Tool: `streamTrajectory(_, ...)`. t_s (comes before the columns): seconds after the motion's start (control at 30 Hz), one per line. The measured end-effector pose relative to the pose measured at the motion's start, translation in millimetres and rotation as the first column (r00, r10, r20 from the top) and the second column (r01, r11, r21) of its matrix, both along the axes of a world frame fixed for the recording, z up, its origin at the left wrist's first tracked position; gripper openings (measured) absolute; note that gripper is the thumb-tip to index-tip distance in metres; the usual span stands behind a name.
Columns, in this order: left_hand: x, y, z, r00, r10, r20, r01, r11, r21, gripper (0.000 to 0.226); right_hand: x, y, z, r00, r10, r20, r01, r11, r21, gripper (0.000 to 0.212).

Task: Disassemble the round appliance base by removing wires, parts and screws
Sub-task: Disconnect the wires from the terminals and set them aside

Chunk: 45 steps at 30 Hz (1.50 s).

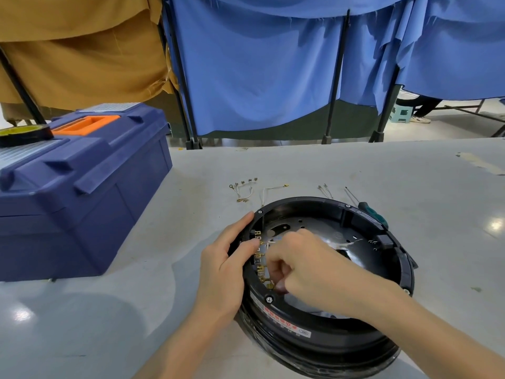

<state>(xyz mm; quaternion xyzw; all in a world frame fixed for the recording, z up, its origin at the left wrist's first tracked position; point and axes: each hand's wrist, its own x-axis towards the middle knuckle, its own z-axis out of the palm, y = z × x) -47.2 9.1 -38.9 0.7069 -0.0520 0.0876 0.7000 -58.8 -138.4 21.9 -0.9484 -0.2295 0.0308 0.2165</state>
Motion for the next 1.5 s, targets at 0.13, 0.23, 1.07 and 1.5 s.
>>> streamTrajectory(0.13, 1, 0, 1, 1.000, -0.010, 0.003, 0.010, 1.000, -0.004, 0.044, 3, 0, 2, 0.992, -0.096, 0.081, 0.094, 0.995, 0.022, 0.034)
streamTrajectory(0.23, 1, 1, 2, 1.000, -0.022, -0.006, 0.022, 1.000, -0.001, 0.043, 6, -7, 12, 0.976, -0.203, 0.076, 0.194, 0.974, 0.118, 0.023)
streamTrajectory(1.07, 8, 13, 2, 0.996, -0.047, 0.075, 0.037, 0.991, 0.131, 0.045, 177, -5, 17, 0.710, -0.278, -0.647, 0.691, 0.451, 0.565, 0.020)
streamTrajectory(1.5, 9, 13, -1, 0.997, -0.041, 0.070, 0.033, 0.993, 0.110, 0.044, 139, -15, 32, 0.920, -0.297, -0.257, 0.392, 0.734, 0.555, 0.014)
